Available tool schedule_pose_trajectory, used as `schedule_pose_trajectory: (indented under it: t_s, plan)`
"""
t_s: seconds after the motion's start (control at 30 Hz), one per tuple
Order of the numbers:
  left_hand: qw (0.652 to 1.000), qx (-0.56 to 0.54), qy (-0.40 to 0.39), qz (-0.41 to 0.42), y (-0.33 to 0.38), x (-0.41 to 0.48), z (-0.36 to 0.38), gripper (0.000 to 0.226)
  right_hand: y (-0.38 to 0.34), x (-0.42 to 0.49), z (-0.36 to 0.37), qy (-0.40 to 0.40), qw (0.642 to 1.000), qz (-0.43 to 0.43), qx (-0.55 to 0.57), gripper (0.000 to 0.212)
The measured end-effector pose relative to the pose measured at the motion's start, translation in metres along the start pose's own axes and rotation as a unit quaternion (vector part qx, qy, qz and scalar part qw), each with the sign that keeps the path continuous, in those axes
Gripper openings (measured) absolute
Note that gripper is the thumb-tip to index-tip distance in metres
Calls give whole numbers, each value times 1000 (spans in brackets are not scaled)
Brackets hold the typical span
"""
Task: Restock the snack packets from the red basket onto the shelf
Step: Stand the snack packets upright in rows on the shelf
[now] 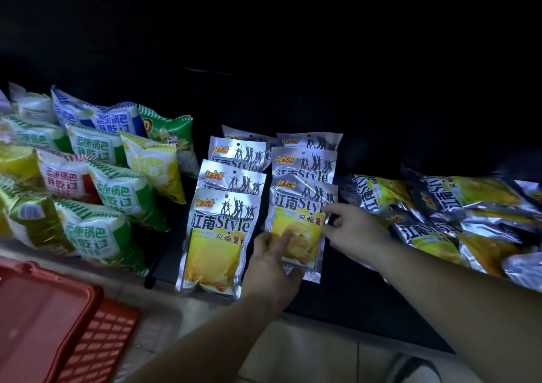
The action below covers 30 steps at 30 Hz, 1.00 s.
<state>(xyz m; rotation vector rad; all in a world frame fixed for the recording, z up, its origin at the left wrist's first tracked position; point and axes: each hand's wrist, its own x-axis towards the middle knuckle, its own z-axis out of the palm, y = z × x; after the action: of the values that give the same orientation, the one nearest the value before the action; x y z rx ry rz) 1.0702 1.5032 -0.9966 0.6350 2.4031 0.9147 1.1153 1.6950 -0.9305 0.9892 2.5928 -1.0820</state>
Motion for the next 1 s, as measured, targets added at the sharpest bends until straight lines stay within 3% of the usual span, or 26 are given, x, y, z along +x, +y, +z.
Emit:
schedule_pose_trajectory:
  t_s: [0.2, 0.4, 0.53, 0.67, 0.87, 1.0]
  plan:
    - [1000, 7, 2, 8, 10, -8, -8, 69, 14, -15, -26, -1, 998, 2, -63, 36]
    - [995, -90, -53, -13, 50, -7, 28, 47, 38, -38, -51, 35, 987, 6, -158, 30]
    - [978, -174, -114, -4, 105, 2, 77, 35, 78, -62, -79, 82, 970, 37, -225, 42]
    - [961, -231, -155, -7, 148, 8, 118, 30, 126, -81, -108, 71, 975, 71, -199, 43]
    - [940, -326, -67, -73, 173, 20, 135, 19, 169, -94, -121, 110, 984, 69, -119, 31]
    - [928, -341, -124, -89, 180, 21, 136, 33, 175, -92, -118, 108, 990, 54, -73, 32]
